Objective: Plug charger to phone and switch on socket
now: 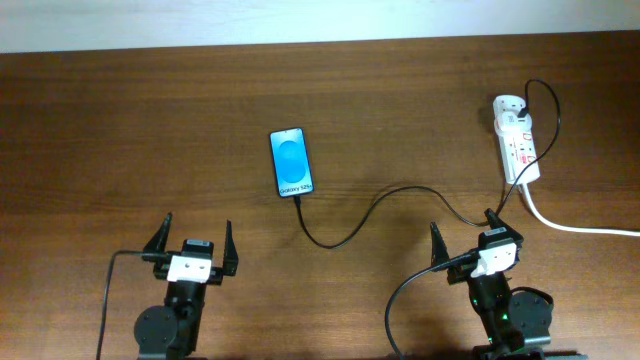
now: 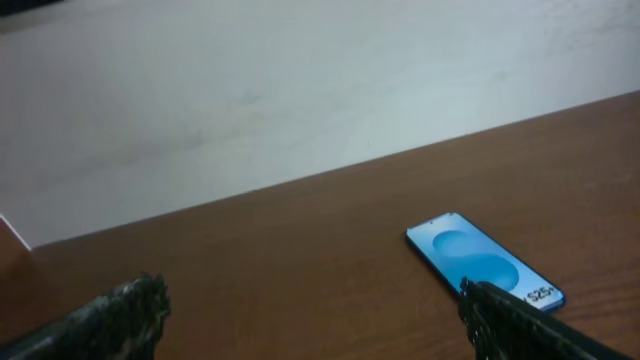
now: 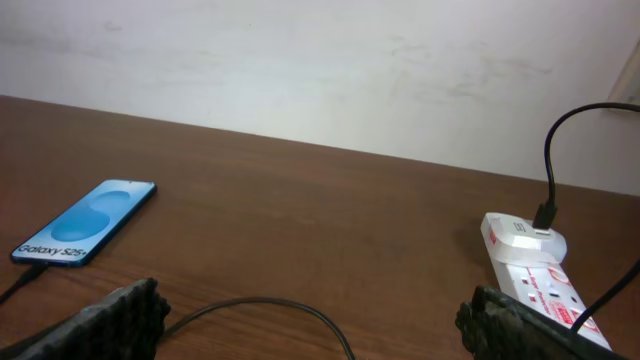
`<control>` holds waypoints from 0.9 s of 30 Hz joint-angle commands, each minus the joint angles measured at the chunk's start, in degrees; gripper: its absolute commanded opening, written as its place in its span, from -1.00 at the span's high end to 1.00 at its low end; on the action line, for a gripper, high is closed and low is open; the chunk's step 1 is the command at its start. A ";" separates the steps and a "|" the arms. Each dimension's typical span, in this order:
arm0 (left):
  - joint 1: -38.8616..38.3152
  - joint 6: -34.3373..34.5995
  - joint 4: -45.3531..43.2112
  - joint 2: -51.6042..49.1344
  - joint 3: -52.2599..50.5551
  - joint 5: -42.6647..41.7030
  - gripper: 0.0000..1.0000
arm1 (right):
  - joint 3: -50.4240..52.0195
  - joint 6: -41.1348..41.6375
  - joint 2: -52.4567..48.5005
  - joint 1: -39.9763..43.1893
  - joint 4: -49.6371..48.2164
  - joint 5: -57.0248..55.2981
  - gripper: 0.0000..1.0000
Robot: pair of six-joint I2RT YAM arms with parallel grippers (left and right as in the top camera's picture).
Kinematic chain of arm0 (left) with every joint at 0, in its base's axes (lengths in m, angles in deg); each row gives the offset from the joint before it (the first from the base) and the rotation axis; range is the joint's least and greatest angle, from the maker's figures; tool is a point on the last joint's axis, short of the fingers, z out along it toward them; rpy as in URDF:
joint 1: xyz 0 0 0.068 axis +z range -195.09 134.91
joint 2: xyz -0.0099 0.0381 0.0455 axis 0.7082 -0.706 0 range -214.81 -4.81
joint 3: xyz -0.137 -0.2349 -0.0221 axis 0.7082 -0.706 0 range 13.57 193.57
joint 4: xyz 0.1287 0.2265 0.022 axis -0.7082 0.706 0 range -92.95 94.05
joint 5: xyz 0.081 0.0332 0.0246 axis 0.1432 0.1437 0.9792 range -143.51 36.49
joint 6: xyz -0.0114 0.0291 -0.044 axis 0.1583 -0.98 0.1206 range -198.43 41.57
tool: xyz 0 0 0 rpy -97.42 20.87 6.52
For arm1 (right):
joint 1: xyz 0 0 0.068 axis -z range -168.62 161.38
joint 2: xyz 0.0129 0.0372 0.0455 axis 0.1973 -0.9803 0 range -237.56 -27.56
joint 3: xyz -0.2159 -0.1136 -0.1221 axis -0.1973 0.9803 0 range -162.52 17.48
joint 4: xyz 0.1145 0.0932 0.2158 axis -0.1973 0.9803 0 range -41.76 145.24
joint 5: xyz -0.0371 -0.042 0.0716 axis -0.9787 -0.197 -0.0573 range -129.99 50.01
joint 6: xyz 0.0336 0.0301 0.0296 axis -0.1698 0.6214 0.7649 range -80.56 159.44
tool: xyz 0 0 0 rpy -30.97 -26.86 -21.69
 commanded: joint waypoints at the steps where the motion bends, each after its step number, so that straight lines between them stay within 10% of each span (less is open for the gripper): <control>1: 0.48 -1.99 3.69 4.85 -0.22 0.85 -0.99 | 0.28 0.42 0.50 0.22 0.35 0.37 -0.97; 27: 0.57 -2.10 10.84 6.51 -0.22 0.98 -0.99 | 0.28 0.42 0.50 0.22 0.35 0.37 -0.97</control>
